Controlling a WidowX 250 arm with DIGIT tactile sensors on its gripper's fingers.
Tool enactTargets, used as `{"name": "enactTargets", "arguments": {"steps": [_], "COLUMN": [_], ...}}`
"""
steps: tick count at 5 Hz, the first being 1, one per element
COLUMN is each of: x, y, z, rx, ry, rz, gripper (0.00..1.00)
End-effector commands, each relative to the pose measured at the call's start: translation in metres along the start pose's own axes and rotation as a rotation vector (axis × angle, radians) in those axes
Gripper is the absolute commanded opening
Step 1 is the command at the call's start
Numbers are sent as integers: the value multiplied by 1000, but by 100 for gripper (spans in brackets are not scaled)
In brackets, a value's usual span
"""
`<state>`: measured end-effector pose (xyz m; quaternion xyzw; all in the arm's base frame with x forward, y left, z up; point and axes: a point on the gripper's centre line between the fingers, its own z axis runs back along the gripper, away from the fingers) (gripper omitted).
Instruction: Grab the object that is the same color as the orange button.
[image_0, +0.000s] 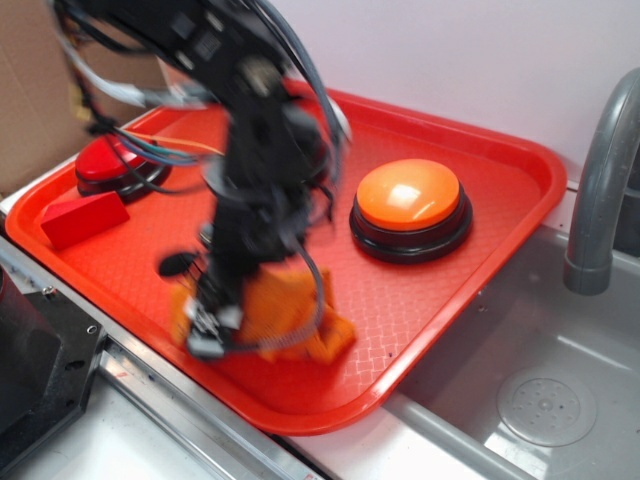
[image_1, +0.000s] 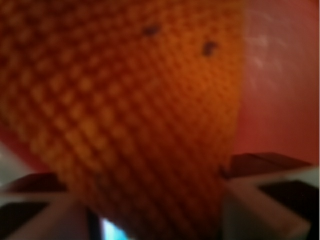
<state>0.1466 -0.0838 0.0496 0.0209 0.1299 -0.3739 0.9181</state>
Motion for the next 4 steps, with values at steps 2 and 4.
{"name": "enactTargets", "arguments": {"steps": [2,4], "x": [-109,-147], "y": [18,-20], "z": [112,161], "rx": [-43,-10], "ry": [-274,-387], "rz": [459,726], "gripper": [0,0]}}
